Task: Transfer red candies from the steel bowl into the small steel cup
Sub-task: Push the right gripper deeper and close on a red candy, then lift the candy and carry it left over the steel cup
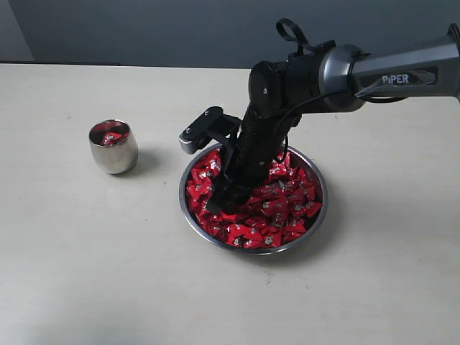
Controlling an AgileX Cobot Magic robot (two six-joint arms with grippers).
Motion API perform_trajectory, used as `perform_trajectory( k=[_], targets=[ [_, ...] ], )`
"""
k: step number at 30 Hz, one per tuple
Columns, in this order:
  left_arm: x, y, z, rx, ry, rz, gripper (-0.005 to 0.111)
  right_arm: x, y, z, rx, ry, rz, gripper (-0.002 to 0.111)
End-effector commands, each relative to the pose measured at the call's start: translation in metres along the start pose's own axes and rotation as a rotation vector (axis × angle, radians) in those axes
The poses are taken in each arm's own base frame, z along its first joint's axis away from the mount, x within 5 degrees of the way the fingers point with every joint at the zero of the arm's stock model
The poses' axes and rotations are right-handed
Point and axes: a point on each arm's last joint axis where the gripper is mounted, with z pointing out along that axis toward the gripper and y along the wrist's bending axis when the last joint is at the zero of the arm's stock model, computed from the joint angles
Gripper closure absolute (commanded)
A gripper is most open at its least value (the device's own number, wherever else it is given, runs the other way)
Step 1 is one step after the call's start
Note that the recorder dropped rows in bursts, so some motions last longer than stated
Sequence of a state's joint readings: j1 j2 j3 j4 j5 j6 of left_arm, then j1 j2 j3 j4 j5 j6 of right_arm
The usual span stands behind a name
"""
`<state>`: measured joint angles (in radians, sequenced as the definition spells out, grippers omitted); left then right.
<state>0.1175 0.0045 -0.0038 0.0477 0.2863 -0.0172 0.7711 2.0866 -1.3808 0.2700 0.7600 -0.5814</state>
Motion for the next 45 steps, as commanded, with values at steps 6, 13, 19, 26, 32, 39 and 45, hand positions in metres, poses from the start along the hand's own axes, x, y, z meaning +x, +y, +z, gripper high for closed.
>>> perform_trajectory(
  k=[6, 13, 19, 26, 32, 39, 45],
  targets=[
    [0.001, 0.000, 0.000, 0.000, -0.002, -0.005, 0.106, -0.001, 0.000, -0.013, 0.016, -0.007, -0.021, 0.076],
    [0.001, 0.000, 0.000, 0.000, -0.002, -0.005, 0.106, -0.002, 0.000, -0.013, 0.020, -0.013, -0.019, 0.109],
    [0.001, 0.000, 0.000, 0.000, -0.002, -0.005, 0.106, -0.003, -0.001, -0.014, 0.029, -0.027, -0.019, 0.109],
    [0.001, 0.000, 0.000, 0.000, -0.002, -0.005, 0.106, -0.007, 0.000, -0.029, 0.052, -0.075, -0.009, 0.109],
    [0.001, 0.000, 0.000, 0.000, -0.002, -0.005, 0.106, -0.011, 0.000, -0.061, 0.129, -0.145, 0.009, 0.109],
    [0.001, 0.000, 0.000, 0.000, -0.002, -0.005, 0.106, -0.016, -0.003, -0.079, 0.202, -0.225, 0.031, 0.109],
    [0.001, 0.000, 0.000, 0.000, -0.002, -0.005, 0.106, -0.025, -0.007, -0.091, 0.267, -0.356, 0.056, 0.109]
  ],
)
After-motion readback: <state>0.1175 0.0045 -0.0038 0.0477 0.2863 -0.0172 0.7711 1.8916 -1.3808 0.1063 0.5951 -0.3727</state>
